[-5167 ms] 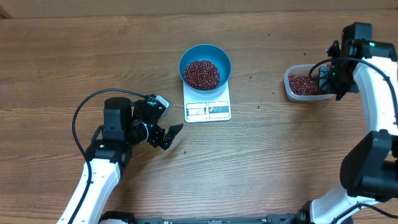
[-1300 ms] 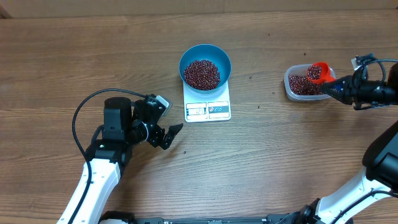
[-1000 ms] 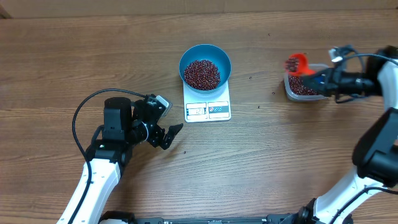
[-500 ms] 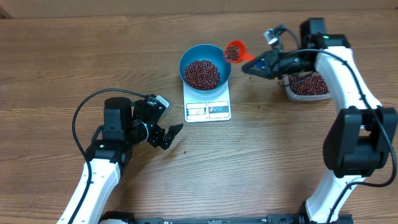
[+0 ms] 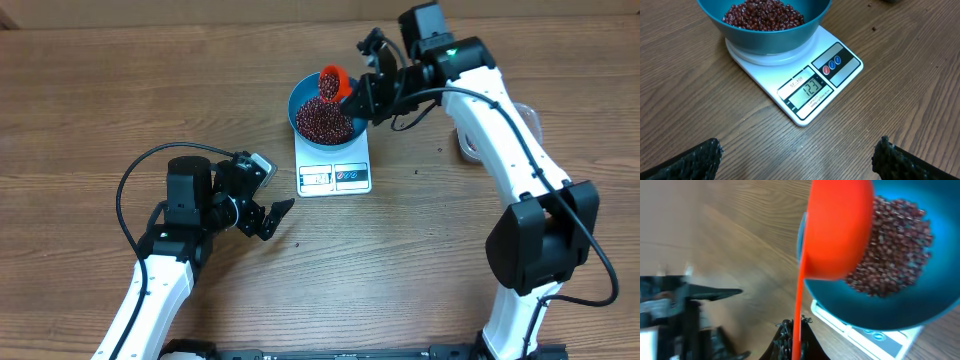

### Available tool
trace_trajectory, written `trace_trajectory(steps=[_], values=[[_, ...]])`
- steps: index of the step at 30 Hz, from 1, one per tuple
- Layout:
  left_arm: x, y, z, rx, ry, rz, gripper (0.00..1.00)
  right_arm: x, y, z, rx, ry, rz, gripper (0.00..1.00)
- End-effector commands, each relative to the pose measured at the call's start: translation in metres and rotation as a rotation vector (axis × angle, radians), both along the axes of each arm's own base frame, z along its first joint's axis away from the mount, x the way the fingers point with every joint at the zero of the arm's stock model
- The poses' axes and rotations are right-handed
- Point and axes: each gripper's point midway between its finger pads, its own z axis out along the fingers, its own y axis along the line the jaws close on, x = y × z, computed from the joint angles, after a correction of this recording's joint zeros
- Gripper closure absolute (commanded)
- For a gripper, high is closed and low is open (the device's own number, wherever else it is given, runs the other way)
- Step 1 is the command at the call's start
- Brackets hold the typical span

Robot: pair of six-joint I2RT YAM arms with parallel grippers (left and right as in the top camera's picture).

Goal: Scoop item into bowl and weigh 150g on scale
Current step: 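Carry the scoop over the teal bowl and tilt to pour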

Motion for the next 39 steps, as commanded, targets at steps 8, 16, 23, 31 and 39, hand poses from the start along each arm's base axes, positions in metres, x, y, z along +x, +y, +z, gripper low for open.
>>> trace_trajectory(steps=[8, 16, 23, 31, 39], values=[[-0.0006, -0.0038, 0.001, -0.012, 0.005, -0.008, 0.0, 0.007, 0.0024, -0.0056, -0.346, -0.167, -0.06, 0.96], [-0.0006, -0.0038, 0.001, -0.011, 0.005, -0.008, 0.0, 0.0091, -0.0051, -0.0046, -0.461, -0.22, -0.076, 0.96], [-0.0006, -0.0038, 0.001, -0.012, 0.005, -0.008, 0.0, 0.007, -0.0053, -0.0054, -0.461, -0.211, -0.072, 0.96], [-0.0006, -0.0038, 0.001, -0.012, 0.005, -0.008, 0.0, 0.0061, -0.0059, -0.0059, -0.465, -0.209, -0.068, 0.96], [-0.0006, -0.0038, 0.001, -0.011, 0.005, -0.008, 0.0, 0.0061, -0.0059, -0.0059, -0.465, -0.21, -0.068, 0.96]])
